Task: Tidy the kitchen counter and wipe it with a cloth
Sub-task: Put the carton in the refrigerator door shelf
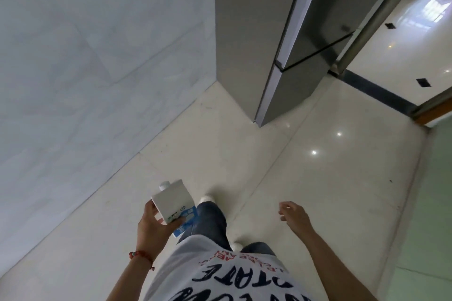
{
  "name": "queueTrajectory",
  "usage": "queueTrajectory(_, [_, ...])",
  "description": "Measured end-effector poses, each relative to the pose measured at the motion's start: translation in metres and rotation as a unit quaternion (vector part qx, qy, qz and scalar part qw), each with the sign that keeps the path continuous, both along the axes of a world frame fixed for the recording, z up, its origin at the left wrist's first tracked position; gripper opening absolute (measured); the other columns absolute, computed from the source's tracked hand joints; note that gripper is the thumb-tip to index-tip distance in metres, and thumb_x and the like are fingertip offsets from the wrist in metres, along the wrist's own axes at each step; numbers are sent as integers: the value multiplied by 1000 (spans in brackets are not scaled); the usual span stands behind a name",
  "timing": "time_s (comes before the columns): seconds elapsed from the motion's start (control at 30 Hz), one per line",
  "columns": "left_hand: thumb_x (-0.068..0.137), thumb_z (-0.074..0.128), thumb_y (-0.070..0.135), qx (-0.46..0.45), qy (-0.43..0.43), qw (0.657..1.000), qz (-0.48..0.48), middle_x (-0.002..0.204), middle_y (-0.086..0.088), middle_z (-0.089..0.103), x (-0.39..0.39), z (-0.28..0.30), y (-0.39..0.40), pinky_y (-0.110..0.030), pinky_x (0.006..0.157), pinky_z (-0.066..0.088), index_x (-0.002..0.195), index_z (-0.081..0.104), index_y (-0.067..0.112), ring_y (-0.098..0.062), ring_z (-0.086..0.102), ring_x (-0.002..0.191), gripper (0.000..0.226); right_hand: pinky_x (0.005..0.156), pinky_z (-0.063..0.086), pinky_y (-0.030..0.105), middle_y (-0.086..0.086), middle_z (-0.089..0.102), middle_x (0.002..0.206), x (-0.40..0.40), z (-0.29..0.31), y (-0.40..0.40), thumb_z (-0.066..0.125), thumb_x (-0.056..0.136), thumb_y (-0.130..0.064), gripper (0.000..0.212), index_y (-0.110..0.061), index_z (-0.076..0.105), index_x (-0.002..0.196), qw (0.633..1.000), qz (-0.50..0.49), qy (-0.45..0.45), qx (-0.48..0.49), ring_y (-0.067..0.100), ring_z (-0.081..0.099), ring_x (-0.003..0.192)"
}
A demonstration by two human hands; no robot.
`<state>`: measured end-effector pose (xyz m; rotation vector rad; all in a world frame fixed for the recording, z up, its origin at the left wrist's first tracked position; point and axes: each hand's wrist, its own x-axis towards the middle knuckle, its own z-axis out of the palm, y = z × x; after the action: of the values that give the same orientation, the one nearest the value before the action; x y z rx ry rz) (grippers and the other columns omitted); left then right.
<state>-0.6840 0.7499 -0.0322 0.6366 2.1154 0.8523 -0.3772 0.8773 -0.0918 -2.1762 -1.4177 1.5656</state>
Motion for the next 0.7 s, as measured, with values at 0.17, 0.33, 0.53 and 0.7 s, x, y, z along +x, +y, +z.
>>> queueTrajectory(0.17, [62,81,8,-15,2,1000,-16,125,-17,56,-39,-12,102,-47,88,52,123,41,8,-32,53,113,73,70,43,28,7,64,89,-40,-12,91,47,93,-24,24,-8,62,104,1000,-6,1,3,18,61,74])
queueTrajectory(0.33, [64,79,11,4,24,996,-90,128,-16,54,-80,3,232,-47,89,50,125,39,7,-33,50,118,73,74,42,28,10,64,90,-69,-13,161,47,93,-22,26,-5,61,108,999,-52,-8,-5,21,61,74])
queueTrajectory(0.53, [67,78,19,39,45,974,-219,127,-14,55,-102,26,382,-43,89,50,125,39,10,-30,52,116,71,84,50,40,4,62,80,-85,-11,225,49,92,-16,23,-1,61,106,994,-105,5,2,32,63,84])
queueTrajectory(0.7, [68,78,22,71,39,966,-245,126,-14,55,-87,42,471,-44,89,49,125,39,10,-27,53,110,70,67,48,20,3,64,80,-84,2,274,52,92,-15,14,-8,62,98,989,-143,18,20,30,65,81])
